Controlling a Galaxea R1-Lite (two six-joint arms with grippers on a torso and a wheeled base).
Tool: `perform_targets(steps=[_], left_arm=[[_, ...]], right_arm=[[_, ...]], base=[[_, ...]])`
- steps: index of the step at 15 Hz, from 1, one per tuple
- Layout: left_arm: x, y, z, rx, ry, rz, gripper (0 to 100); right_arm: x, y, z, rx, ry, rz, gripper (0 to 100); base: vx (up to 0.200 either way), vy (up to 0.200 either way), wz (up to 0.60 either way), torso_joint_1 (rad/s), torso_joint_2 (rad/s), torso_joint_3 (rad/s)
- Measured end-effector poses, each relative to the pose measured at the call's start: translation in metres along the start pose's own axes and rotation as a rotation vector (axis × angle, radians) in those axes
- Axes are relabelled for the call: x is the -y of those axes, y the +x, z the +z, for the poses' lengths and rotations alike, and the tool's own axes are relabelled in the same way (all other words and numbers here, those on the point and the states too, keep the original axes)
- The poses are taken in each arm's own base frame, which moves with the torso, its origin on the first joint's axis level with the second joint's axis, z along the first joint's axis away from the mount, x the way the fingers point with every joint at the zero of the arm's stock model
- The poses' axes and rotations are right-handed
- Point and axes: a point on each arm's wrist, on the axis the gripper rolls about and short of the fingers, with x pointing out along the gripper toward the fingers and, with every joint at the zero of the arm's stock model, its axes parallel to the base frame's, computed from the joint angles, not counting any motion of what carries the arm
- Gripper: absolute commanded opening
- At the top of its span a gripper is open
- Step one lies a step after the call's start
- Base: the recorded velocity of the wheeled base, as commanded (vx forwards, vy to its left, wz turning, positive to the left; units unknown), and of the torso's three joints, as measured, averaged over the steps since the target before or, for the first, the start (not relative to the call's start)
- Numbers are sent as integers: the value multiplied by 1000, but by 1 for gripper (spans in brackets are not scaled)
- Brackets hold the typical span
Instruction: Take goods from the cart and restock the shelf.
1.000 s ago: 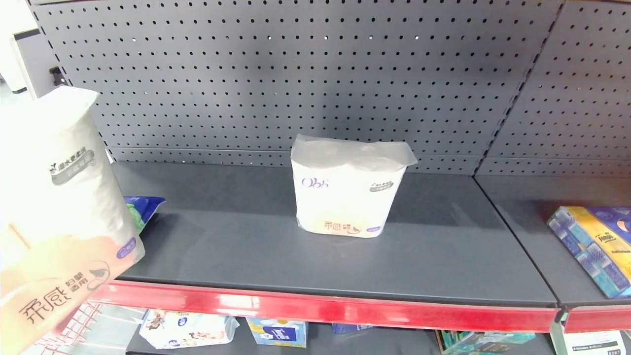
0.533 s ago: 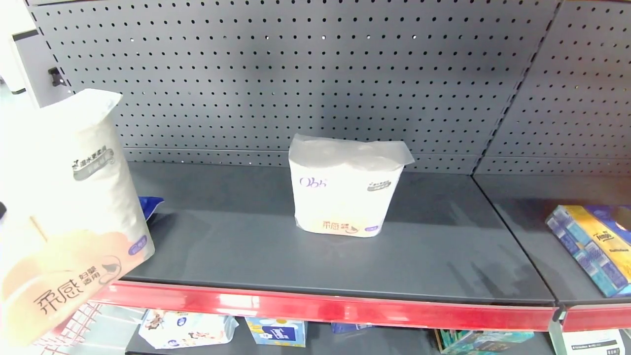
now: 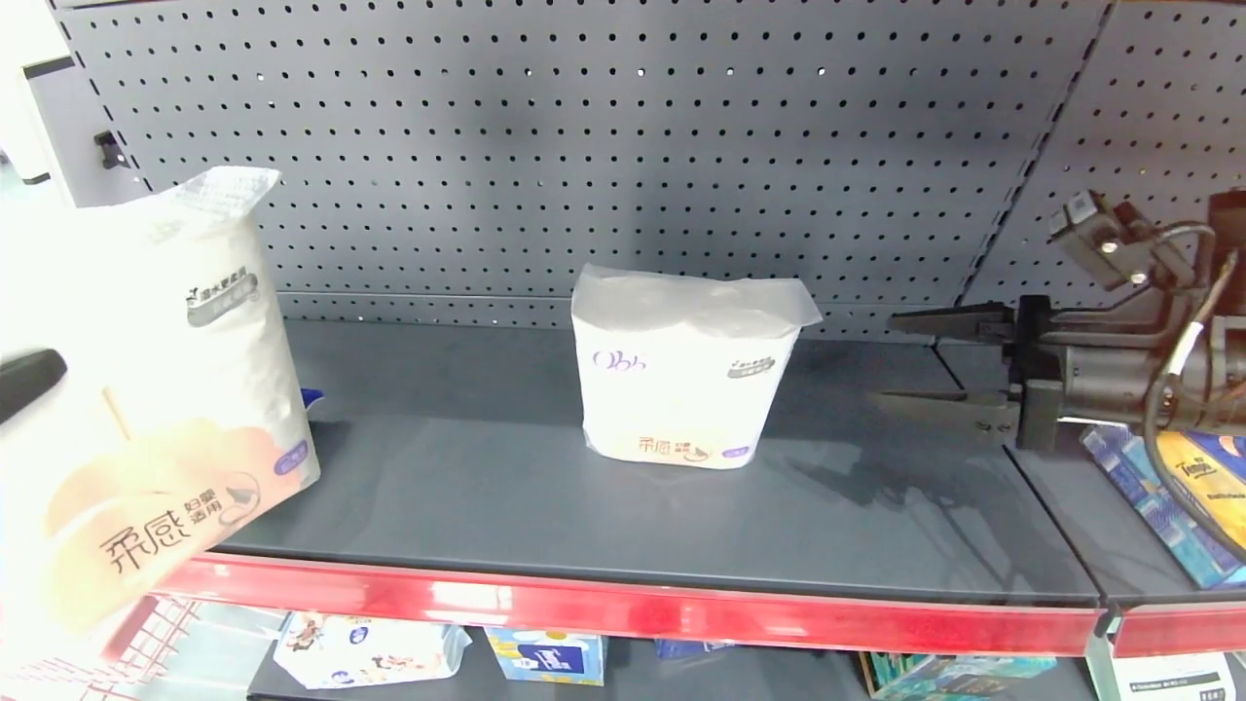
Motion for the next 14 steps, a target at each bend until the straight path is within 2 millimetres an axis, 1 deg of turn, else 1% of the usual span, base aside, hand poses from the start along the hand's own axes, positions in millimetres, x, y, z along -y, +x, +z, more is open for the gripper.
perform_targets(steps=[2, 5, 7, 11, 14], left_arm=[[-1, 1, 1, -1, 1, 2, 0], [-1, 2, 4, 4, 3, 2, 0], [-1, 3, 6, 8, 6, 2, 0], [-1, 3, 6, 8, 5, 3, 0], [-2, 4, 6, 4, 3, 3, 0]], right_arm=[[3, 17, -4, -14, 11, 48, 100], [2, 32, -10, -28, 20, 99, 100], [2, 39, -9, -18, 18, 144, 100], [11, 56, -3, 15, -5, 208, 100], [14, 67, -2, 17, -8, 229, 100]], base=[[0, 0, 0, 0, 0, 0], [0, 0, 0, 0, 0, 0], [0, 0, 0, 0, 0, 0], [0, 0, 0, 0, 0, 0], [0, 0, 0, 0, 0, 0]])
